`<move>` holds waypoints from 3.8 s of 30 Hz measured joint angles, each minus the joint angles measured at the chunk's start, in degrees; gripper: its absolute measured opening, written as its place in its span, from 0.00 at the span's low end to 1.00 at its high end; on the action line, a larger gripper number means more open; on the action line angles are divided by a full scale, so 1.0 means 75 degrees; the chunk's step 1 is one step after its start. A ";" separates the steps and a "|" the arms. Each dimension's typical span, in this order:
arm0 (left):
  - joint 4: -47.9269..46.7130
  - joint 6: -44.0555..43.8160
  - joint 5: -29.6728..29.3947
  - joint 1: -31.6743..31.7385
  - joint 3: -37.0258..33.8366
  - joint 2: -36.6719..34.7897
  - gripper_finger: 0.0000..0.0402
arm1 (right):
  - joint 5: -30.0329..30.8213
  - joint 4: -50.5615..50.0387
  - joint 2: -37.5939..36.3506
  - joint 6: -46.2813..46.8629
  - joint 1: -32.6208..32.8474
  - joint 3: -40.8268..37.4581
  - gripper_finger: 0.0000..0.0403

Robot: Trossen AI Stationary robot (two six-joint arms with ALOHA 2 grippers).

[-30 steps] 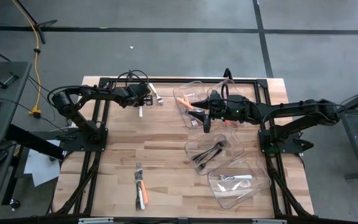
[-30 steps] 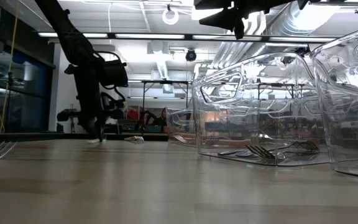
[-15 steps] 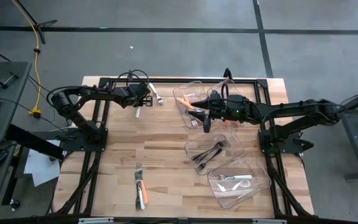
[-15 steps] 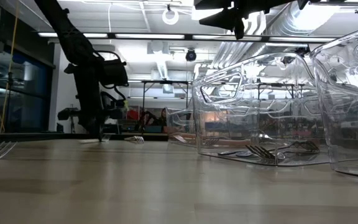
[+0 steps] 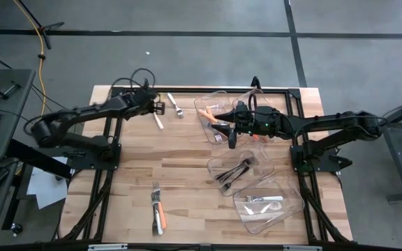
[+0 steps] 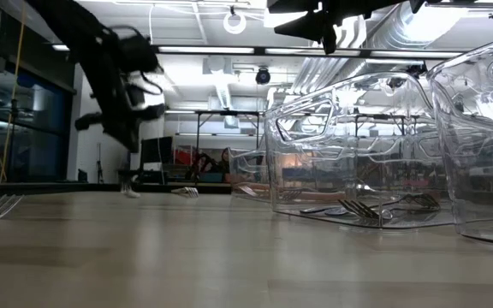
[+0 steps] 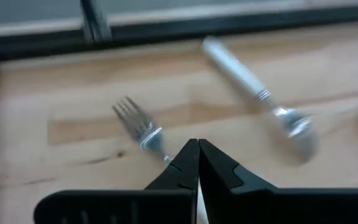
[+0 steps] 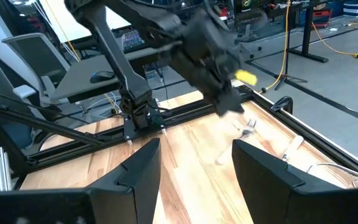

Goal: Sort silverware by color (type)
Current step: Put the white fork into the bottom transparent bin

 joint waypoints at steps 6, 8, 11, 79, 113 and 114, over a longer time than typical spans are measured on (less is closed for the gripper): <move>-0.0025 -0.0004 -0.0021 0.0000 0.0006 -0.1345 0.00 | 0.0000 0.0002 0.0000 0.0000 0.0000 0.0000 0.45; -0.0095 -0.0080 -0.0043 0.0012 0.0017 -0.1550 0.00 | 0.0000 0.0002 0.0000 0.0000 0.0000 0.0000 0.45; -0.0242 -0.0357 -0.0045 0.0012 0.0017 -0.1576 0.00 | 0.0000 0.0002 0.0000 0.0002 0.0000 0.0000 0.45; 0.1981 -0.2952 -0.1917 0.0726 0.0041 0.3464 0.44 | -0.0002 -0.0005 0.0000 0.0341 0.0000 0.0000 0.45; 0.1747 -0.2934 -0.1090 0.0673 0.0029 0.3147 0.00 | -0.0001 -0.0004 0.0000 0.0347 0.0000 0.0000 0.45; 0.1722 -0.2931 -0.0994 0.0642 0.0022 0.3040 0.00 | 0.0000 -0.0004 0.0000 0.0347 0.0000 0.0000 0.45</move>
